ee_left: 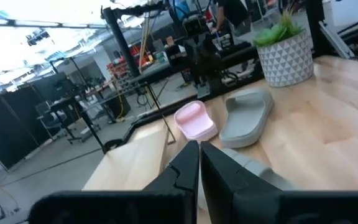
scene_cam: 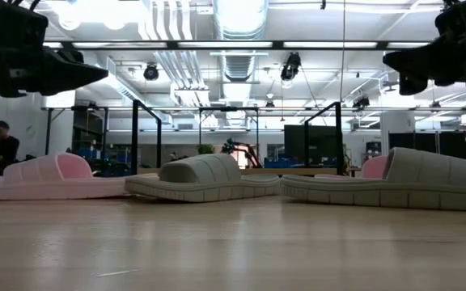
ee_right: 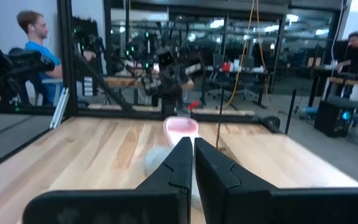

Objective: Pick and place slides into the shelf
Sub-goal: Put the right pink slides on the shelf

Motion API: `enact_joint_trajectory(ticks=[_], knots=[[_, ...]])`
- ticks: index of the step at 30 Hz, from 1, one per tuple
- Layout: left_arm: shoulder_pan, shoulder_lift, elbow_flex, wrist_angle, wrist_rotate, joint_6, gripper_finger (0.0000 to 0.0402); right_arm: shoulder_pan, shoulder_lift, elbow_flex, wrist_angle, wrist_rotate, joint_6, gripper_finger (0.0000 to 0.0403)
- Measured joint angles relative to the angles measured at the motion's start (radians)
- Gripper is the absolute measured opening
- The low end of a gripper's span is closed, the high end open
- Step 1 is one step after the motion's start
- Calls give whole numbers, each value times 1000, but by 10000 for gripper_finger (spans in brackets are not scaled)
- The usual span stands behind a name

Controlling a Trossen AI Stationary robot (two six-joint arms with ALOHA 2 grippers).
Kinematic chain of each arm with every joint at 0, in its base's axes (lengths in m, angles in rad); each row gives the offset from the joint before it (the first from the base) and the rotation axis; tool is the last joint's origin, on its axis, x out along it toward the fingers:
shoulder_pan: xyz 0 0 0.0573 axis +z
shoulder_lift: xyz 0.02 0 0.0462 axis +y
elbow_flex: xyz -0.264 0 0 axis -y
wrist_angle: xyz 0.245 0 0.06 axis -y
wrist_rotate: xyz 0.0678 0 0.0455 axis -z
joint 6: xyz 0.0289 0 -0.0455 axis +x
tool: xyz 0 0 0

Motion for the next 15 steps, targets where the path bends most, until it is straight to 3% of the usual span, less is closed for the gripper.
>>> enact_joint_trajectory(ticks=[3,9,15], knots=[[0,0,0,14,-4,-139,0,0,0,0,23,0,-9,9],[0,10,0,165,-34,-101,0,0,0,0,72,51,-45,14],[0,52,51,184,-63,-123,16,0,39,61,69,109,-80,78]])
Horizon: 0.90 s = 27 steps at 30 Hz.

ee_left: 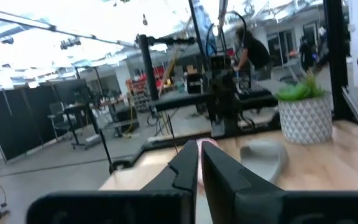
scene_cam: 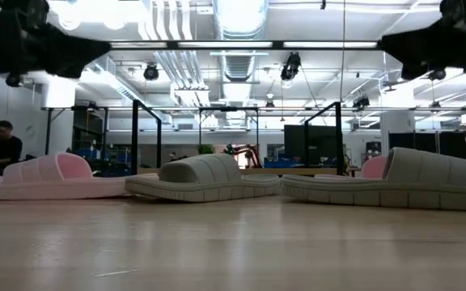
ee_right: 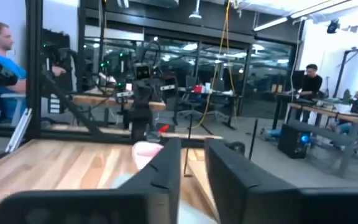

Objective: Pick and place slides into the shelf
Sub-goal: Put the right pink slides on the shelf

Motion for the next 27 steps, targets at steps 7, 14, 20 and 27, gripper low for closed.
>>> enact_joint_trajectory(ticks=[7,14,20,27], knots=[[0,107,62,94,-77,-27,106,0,153,168,-117,113,12,171],[0,172,72,169,-311,-28,150,0,324,350,-298,225,128,189],[0,174,68,178,-311,-27,151,0,471,478,-426,232,268,177],[0,178,67,176,-311,-28,151,0,655,630,-635,239,442,167]])
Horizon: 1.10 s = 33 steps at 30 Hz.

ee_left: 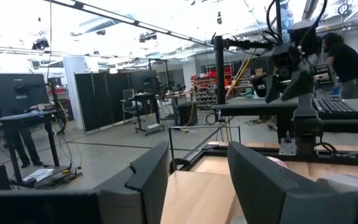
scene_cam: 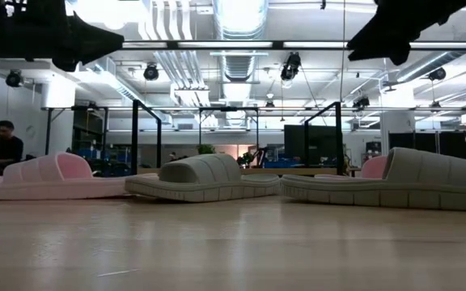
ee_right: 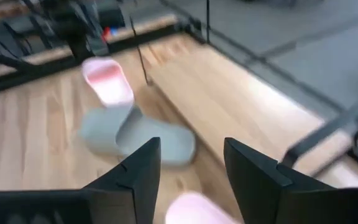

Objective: Pick and place slides into the shelf
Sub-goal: Put the right pink slides on the shelf

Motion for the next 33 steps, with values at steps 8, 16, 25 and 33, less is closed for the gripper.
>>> enact_joint_trajectory(ticks=[8,16,25,33], knots=[[0,-4,-18,-1,0,0,151,0,191,183,-373,66,239,173],[0,-3,-18,-2,0,0,151,0,365,229,-464,92,346,167],[0,-1,-18,-4,0,1,151,0,555,229,-562,89,460,164],[0,-2,-18,-9,0,1,151,0,686,229,-587,89,518,164]])
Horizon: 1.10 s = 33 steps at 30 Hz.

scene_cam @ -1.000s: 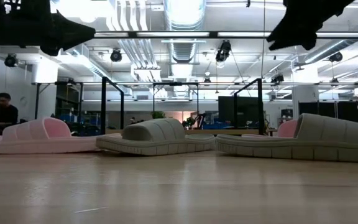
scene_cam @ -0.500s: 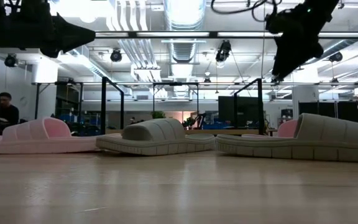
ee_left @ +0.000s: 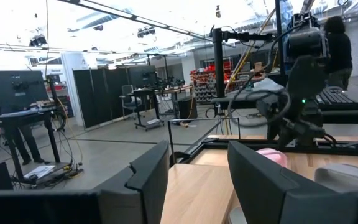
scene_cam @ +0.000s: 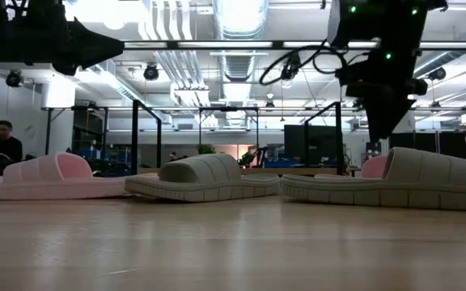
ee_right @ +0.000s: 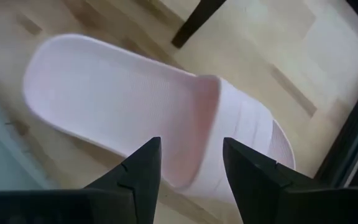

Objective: Pick and place slides into the shelf
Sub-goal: Put the right pink slides on the shelf

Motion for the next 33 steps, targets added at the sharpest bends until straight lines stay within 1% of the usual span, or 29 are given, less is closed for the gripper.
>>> enact_joint_trajectory(ticks=[7,14,22,26,33], knots=[[0,1,0,0,0,0,151,0,96,0,1,0,0,164],[0,0,0,0,0,0,151,0,157,0,-10,7,-1,164],[0,0,0,0,0,0,151,-2,165,-1,-63,18,-4,152],[0,1,0,0,0,1,151,-2,165,-1,-68,58,-5,141],[0,0,0,0,0,1,151,-2,165,-1,-71,61,-9,116]])
